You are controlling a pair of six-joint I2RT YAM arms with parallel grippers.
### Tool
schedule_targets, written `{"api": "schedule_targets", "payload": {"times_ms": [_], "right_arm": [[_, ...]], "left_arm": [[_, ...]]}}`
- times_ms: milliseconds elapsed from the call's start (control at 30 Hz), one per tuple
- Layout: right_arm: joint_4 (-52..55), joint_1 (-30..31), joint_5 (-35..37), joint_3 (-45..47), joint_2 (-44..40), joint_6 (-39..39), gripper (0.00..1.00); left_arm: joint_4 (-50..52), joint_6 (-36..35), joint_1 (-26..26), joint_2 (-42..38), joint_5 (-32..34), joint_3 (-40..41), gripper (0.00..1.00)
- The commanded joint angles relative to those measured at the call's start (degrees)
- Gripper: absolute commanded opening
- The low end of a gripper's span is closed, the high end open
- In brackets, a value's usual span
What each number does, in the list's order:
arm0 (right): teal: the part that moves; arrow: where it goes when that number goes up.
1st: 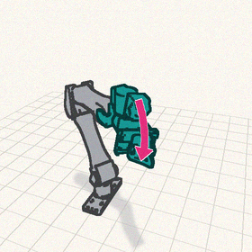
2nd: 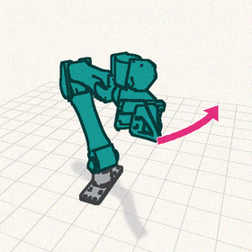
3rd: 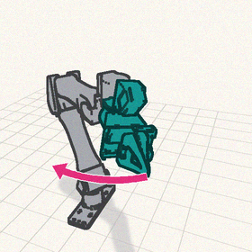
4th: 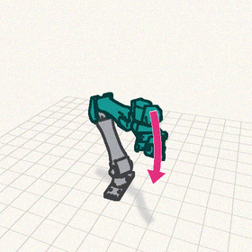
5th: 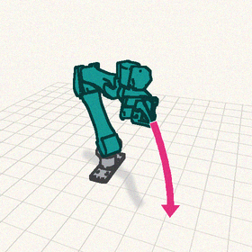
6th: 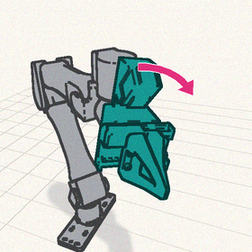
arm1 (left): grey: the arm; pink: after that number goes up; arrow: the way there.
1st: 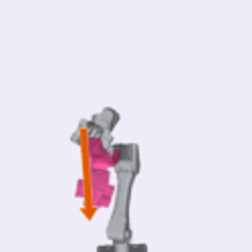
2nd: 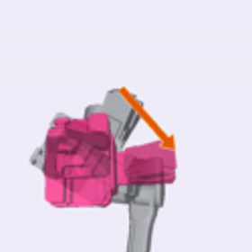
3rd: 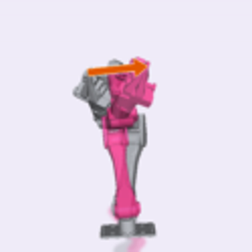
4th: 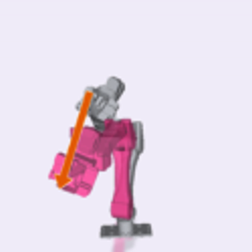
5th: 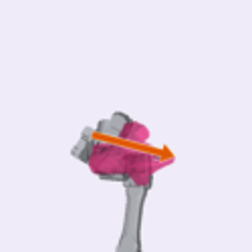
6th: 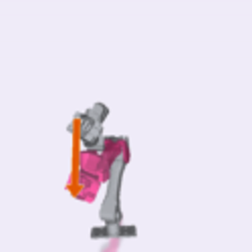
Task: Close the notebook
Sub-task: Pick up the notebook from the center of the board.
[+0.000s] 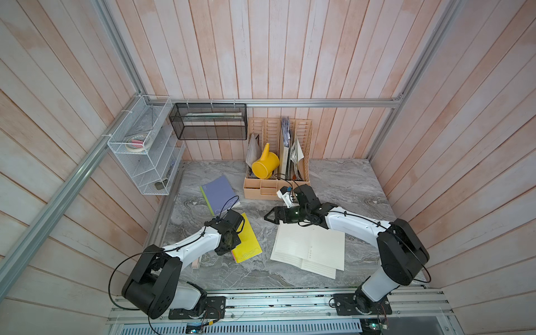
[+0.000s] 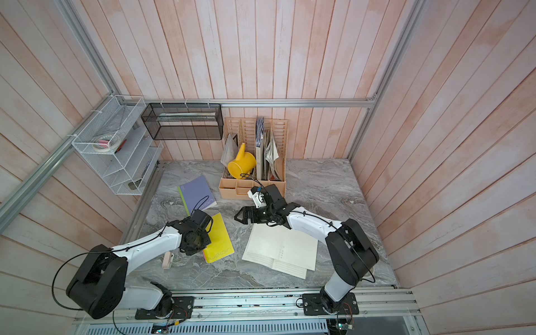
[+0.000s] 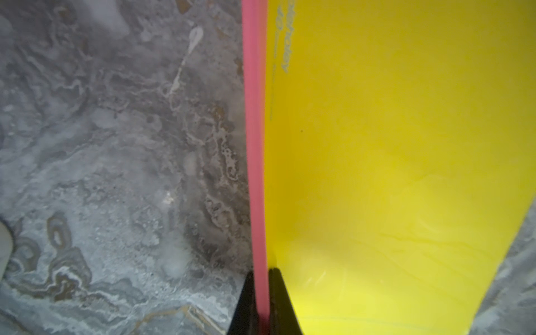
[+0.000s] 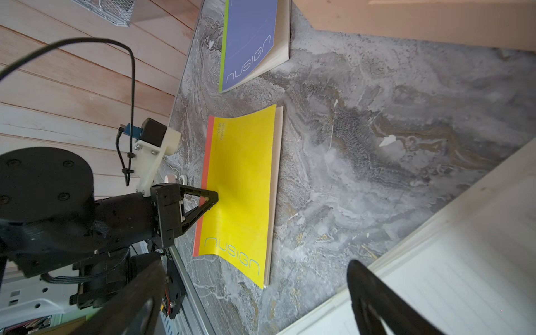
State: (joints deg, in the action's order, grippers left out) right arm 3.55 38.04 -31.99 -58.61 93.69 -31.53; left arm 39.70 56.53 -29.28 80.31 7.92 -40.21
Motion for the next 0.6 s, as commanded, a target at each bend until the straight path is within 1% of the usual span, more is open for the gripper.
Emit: {"api": "schedule_targets", "payload": {"times_ms": [0,67,233,367,567], "right_arm": [[0.3,-1.4,-2.5,1.8,-1.5,1.7,0.98],[-0.1,-2.1,-3.7,2.0,-1.4,1.8,0.98],[0.6,-2.7,-3.6,2.7,-2.0,2.9,0.98],[0.0,-3.7,-4.4,3.2,-1.6,3.2,0.98],[-0.6,-4.1,-5.1,2.1,-0.4,3.2,0.98]], "left_arm": [[12.9,2.7,-1.5,3.9,1.2,3.1,0.00],[12.1,2.9,-1.7,3.8,0.8,2.7,0.00],[13.0,2.7,-1.9,1.0,0.4,-0.4,0.00],[17.2,-1.2,-1.8,-0.6,-0.3,-6.6,0.00],[27.4,-7.2,-0.8,-3.9,0.5,-19.3,0.00]]}}
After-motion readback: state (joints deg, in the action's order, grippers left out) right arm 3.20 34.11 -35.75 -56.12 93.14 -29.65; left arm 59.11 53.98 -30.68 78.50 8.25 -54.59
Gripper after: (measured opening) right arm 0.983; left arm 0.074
